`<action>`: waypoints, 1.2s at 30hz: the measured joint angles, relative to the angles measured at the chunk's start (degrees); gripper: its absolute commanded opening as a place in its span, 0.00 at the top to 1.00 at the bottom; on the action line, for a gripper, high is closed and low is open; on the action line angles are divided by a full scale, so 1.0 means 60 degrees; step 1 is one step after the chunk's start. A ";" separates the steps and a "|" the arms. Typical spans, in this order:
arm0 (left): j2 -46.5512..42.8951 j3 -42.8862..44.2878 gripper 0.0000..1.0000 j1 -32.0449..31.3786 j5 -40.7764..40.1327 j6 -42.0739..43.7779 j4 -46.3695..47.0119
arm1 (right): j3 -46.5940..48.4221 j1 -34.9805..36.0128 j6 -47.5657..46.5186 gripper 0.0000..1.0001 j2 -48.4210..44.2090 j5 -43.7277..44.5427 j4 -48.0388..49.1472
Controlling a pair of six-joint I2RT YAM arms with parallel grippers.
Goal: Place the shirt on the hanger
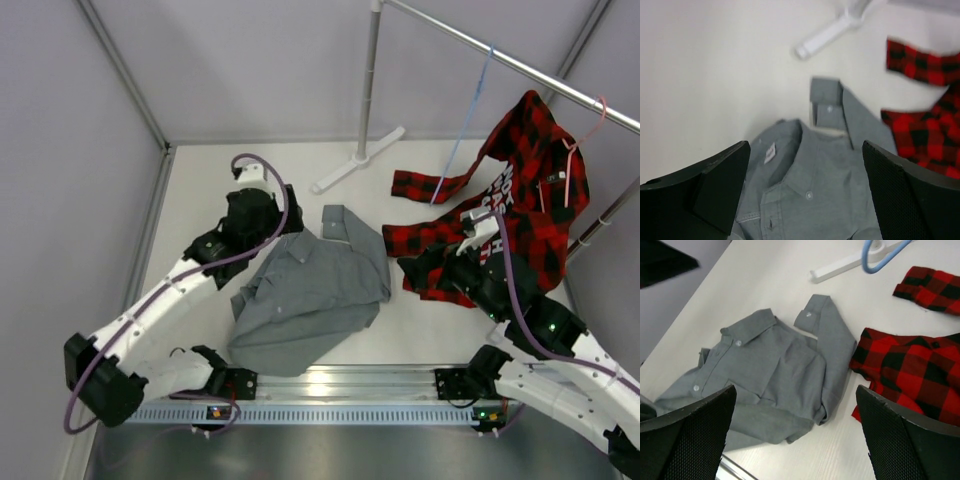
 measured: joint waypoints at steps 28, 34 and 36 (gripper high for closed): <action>0.1927 -0.0262 1.00 -0.0736 0.5635 0.1129 0.0973 | 0.0004 -0.0113 -0.0350 0.01 0.0605 -0.1122 -0.0004; 0.1184 -0.1585 1.00 -0.4645 0.5122 0.0936 0.3381 | 0.1053 -0.1388 0.0226 0.01 0.1778 -0.1348 -0.0208; 0.0962 -0.2852 1.00 -0.5737 0.4790 0.0739 0.4594 | 0.1045 -0.1934 0.0226 0.00 0.1956 -0.1847 -0.0357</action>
